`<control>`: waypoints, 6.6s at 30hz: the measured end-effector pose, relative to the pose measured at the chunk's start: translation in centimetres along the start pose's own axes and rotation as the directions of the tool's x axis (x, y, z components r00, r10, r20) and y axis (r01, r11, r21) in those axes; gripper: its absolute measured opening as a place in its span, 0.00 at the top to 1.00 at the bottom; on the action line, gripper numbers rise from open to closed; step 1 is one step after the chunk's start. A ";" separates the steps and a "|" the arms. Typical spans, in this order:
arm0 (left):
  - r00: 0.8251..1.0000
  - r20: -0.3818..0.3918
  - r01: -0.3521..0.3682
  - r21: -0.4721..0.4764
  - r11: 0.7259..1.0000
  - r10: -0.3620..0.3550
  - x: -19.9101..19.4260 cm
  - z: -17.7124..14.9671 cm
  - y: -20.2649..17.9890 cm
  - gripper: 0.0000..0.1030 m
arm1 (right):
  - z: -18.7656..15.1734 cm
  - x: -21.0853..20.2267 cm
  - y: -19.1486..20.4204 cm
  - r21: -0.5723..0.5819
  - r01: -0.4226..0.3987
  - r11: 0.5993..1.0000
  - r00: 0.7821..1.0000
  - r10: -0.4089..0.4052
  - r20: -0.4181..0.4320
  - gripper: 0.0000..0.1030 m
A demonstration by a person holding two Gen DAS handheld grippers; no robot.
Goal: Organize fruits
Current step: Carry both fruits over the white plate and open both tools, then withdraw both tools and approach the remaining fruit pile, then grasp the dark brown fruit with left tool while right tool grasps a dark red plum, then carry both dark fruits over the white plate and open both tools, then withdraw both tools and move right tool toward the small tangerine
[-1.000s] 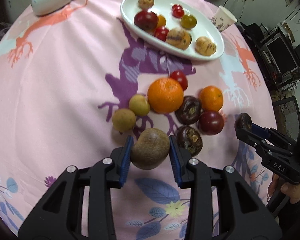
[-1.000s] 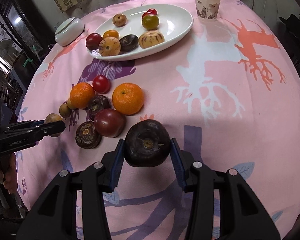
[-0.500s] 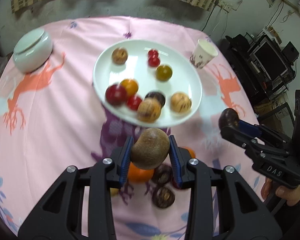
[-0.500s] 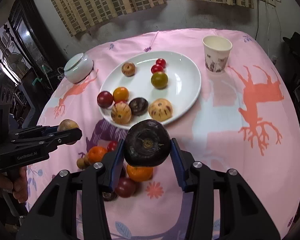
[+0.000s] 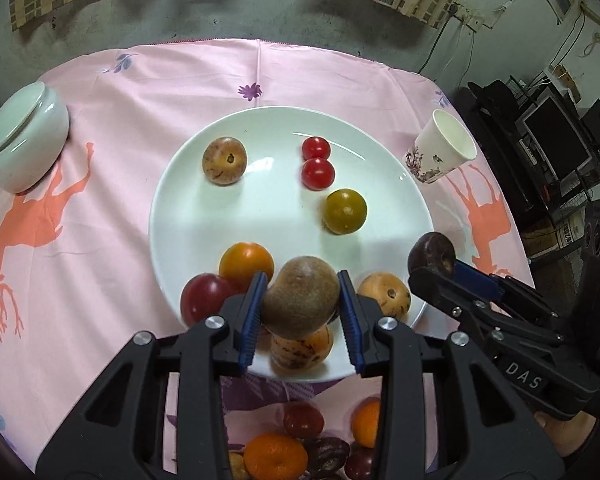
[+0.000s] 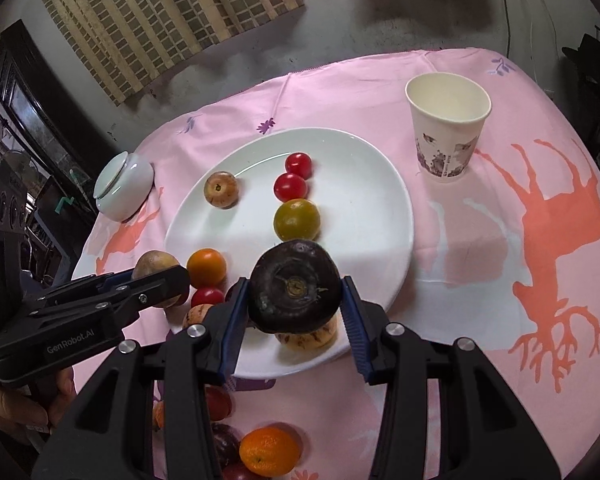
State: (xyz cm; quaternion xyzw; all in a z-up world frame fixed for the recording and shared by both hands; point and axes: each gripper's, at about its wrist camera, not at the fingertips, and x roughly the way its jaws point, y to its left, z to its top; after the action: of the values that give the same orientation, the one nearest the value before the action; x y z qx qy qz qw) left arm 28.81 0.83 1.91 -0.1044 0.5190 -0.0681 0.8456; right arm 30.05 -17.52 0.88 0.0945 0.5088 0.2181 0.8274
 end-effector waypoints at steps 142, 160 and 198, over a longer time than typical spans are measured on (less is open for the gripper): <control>0.999 0.014 -0.038 0.038 0.999 0.038 -1.6 -1.6 -1.1 0.60 | -0.7 -2.0 1.1 0.026 -0.021 0.999 1.000 0.021 0.017 0.63; 0.993 0.061 -0.100 -0.016 0.995 0.101 -1.8 -1.5 0.0 0.32 | -1.6 0.1 -0.6 0.107 0.014 0.994 1.000 -0.013 -0.009 0.50; 0.974 -0.165 -0.176 -0.107 0.979 0.157 -6.8 -18.7 4.3 0.27 | -17.1 -6.8 -1.3 0.129 0.042 0.991 0.983 -0.018 -0.184 0.24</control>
State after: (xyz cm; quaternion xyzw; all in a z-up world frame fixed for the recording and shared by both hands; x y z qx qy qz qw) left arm 9.06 4.57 -1.47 -0.1060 0.5934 0.0268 0.7975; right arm 12.67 -22.88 -2.10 0.1211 0.5972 0.1791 0.7724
